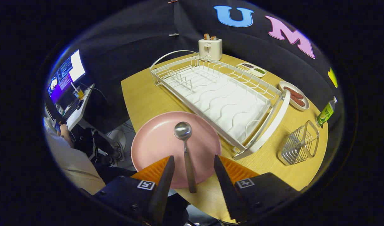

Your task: Take the plate from the dish rack, then take the spoon from the basket and place it into the plate.

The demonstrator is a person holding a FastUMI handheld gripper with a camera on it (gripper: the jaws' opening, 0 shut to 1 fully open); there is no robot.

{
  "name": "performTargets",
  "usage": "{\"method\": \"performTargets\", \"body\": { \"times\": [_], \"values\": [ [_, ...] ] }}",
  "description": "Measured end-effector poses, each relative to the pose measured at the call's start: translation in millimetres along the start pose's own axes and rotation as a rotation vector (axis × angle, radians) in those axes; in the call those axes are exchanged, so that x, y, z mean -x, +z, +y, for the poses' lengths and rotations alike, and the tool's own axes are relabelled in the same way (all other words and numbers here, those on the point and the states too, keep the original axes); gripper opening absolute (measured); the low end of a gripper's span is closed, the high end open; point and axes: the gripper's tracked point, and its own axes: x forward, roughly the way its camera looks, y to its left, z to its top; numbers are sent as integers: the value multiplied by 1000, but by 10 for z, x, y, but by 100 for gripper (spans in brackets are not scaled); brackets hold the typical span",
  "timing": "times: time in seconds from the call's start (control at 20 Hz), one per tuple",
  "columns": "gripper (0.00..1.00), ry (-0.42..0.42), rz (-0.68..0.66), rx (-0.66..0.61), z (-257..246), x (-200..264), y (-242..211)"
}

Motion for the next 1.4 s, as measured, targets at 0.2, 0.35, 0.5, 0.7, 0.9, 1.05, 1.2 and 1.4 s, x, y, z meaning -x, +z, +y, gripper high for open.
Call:
{"method": "performTargets", "body": {
  "times": [0.2, 0.35, 0.5, 0.7, 0.9, 1.05, 1.2, 1.4],
  "values": [
    [88, 4, -16, -44, 29, 78, 57],
    [91, -6, -73, -68, 6, 275, 283],
    [91, -40, -171, -93, -111, 584, 641],
    [92, -163, -325, -110, -487, 1105, 1190],
    [93, -286, -457, -106, -845, 1612, 1676],
    [96, -397, -561, -102, -1139, 2086, 1976],
    [98, -493, -645, -107, -1348, 2436, 2155],
    [98, -583, -710, -100, -1552, 2786, 2218]
  ]
}}
